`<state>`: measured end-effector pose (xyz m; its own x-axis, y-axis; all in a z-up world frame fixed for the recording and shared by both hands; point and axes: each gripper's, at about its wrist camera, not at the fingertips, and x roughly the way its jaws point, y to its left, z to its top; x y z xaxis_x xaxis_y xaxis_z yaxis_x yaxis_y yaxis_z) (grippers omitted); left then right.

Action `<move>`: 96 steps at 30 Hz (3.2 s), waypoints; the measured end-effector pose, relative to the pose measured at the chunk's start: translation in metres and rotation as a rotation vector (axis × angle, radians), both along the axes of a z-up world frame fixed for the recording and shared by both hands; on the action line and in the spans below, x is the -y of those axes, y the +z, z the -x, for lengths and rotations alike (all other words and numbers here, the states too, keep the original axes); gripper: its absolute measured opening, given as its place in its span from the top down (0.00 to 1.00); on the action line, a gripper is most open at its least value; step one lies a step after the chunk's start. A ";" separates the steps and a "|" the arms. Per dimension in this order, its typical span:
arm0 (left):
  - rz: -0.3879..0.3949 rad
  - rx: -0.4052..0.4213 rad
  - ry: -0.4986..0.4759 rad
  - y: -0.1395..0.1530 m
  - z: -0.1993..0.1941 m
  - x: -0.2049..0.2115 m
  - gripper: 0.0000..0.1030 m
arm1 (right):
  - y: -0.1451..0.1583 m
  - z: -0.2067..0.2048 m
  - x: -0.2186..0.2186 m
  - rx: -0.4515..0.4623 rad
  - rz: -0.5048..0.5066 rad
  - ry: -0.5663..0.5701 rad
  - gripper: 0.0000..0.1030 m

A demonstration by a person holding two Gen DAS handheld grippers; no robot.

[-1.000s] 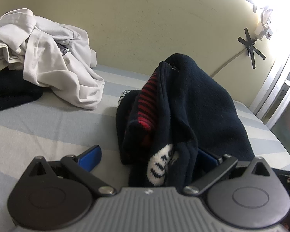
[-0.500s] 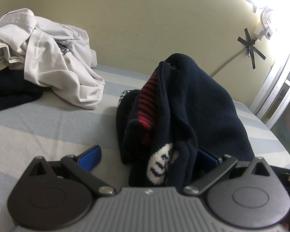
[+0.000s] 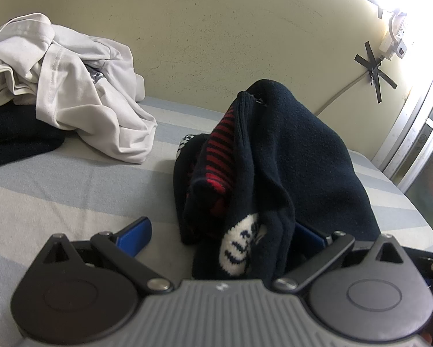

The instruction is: Fold small clothes

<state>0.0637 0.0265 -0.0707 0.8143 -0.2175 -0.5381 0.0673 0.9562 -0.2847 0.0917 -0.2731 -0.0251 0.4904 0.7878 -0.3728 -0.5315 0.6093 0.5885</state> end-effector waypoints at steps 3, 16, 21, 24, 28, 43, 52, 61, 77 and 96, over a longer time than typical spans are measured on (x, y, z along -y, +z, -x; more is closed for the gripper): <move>-0.008 -0.004 -0.002 0.000 -0.001 0.001 0.00 | 0.001 0.000 0.000 -0.003 0.004 -0.003 0.00; 0.207 -0.108 -0.053 0.007 -0.030 -0.035 0.00 | 0.003 -0.027 -0.016 -0.039 0.035 -0.019 0.00; 0.147 -0.093 -0.071 0.004 -0.024 -0.025 0.00 | 0.004 -0.037 -0.032 -0.048 0.058 -0.023 0.00; 0.082 -0.068 -0.081 0.002 -0.015 -0.008 0.02 | 0.005 -0.033 -0.038 -0.033 0.109 -0.058 0.15; 0.055 -0.029 -0.077 0.002 -0.003 0.009 0.20 | 0.007 -0.025 -0.030 -0.001 0.102 -0.065 0.42; 0.098 0.025 -0.323 0.068 -0.163 0.207 0.34 | 0.082 -0.113 0.121 0.320 0.230 -0.495 0.50; -0.148 -0.044 -0.309 0.009 -0.229 0.293 0.24 | 0.010 -0.193 0.195 0.092 0.250 -0.718 0.24; -0.186 -0.001 -0.265 0.005 -0.194 0.257 0.04 | 0.009 -0.145 0.191 0.165 0.248 -0.851 0.17; -0.324 0.045 -0.130 0.012 -0.057 0.209 0.00 | -0.012 0.051 0.112 0.072 0.105 -0.819 0.11; -0.347 0.079 -0.164 0.009 -0.040 0.207 0.00 | -0.010 0.053 0.120 0.054 0.119 -0.870 0.02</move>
